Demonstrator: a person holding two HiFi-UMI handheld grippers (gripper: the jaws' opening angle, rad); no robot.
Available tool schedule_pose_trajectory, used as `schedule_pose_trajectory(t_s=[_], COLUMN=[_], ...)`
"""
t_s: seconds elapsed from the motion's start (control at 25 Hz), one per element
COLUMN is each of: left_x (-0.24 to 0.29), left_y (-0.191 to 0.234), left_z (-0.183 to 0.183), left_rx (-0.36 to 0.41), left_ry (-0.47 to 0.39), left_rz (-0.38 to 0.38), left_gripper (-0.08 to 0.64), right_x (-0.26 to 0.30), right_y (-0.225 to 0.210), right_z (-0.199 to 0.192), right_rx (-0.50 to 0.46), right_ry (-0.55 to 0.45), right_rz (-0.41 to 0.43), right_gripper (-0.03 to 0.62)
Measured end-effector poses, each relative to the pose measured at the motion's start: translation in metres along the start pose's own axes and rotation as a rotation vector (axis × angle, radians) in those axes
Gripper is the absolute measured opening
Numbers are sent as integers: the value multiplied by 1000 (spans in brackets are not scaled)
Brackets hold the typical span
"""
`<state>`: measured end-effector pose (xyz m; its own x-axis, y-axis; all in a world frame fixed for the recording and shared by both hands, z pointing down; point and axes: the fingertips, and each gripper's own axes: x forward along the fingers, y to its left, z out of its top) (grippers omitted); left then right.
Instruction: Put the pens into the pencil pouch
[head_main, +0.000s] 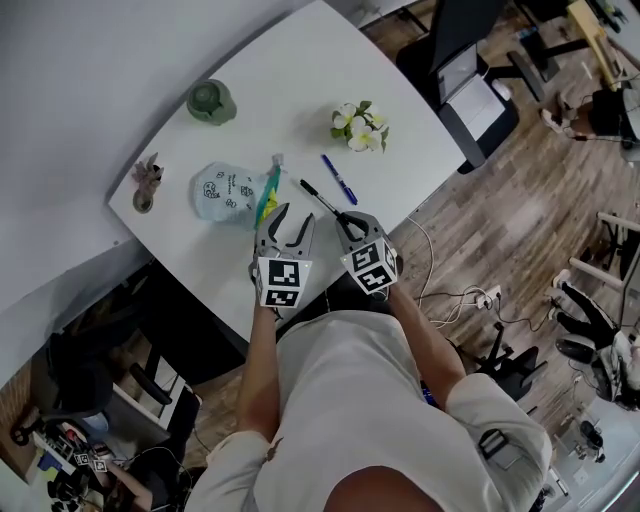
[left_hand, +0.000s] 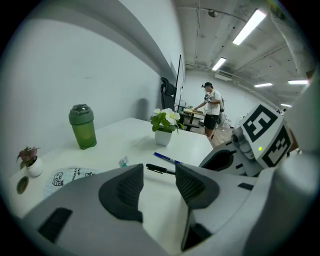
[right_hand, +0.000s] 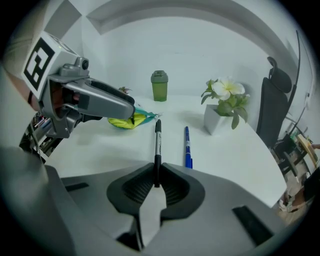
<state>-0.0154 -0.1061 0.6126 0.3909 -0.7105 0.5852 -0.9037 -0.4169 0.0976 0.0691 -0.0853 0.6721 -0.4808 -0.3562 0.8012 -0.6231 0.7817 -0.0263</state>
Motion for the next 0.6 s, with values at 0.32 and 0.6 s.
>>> schedule_pose_trajectory(t_s=[0.32,0.6], left_x=[-15,-19], left_y=[34,67], left_z=[-7,-24], left_rx=[9,26], left_ry=[20,105], left_rz=[133,263], left_gripper=[193,177], right_x=[-10,-8], right_y=[14,27], right_z=[11,22], right_rx=[-42,-111], right_ry=[-21,-25], right_rz=[37,87], right_gripper=[46,46])
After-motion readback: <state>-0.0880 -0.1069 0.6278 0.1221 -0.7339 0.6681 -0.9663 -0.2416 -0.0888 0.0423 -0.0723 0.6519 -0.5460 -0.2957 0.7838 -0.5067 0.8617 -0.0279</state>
